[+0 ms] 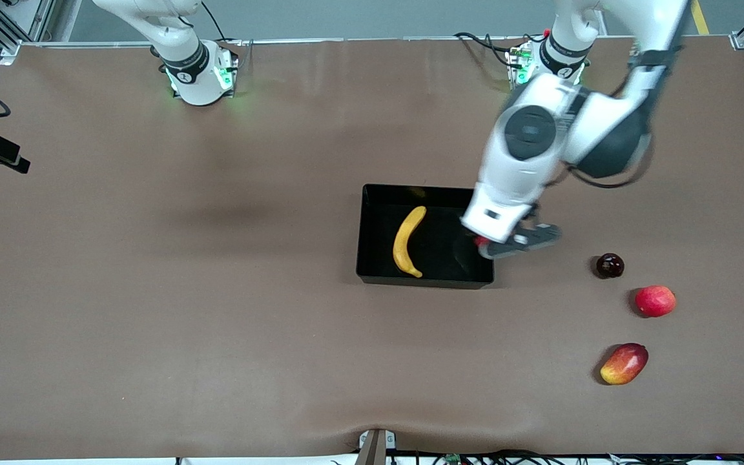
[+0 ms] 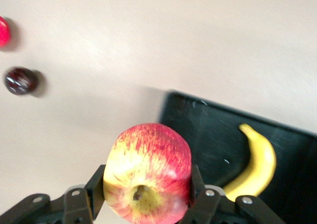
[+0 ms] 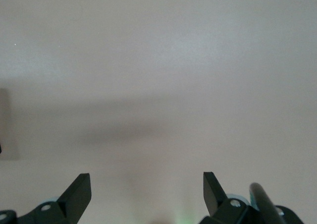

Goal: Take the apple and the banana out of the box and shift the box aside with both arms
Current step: 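Carry the apple beside the plum and red apple, open the left gripper, then grasp the yellow banana in the tray while the right gripper approaches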

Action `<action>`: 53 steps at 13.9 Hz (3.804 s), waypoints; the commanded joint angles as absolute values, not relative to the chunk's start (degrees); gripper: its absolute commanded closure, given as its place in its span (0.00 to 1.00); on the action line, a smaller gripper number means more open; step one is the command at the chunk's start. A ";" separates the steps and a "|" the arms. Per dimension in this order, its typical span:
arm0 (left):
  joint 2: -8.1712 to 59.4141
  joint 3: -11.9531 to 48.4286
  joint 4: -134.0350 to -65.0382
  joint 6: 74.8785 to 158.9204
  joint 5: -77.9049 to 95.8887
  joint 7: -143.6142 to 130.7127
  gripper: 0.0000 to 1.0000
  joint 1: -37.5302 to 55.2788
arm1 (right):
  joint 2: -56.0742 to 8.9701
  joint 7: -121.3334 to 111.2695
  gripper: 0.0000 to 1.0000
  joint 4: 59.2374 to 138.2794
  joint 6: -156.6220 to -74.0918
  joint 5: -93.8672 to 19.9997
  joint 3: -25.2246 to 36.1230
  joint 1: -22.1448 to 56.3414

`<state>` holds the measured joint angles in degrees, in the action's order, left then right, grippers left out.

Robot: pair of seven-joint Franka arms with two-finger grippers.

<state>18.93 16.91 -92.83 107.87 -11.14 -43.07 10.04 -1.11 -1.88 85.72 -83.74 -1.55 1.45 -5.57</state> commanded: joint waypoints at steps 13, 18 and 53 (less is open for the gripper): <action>40.33 17.23 -92.72 134.20 -26.97 -25.49 1.00 -15.63 | -6.50 -2.37 0.00 84.29 -83.50 -3.78 1.32 -0.71; 41.23 17.23 -92.64 134.56 -27.07 -24.70 0.00 -16.08 | -6.77 -2.29 0.00 84.29 -83.50 -4.22 1.32 -1.05; 41.85 32.34 -92.02 126.66 -34.37 -60.56 1.00 15.03 | -13.89 11.65 0.00 84.46 -90.97 -9.93 1.32 8.87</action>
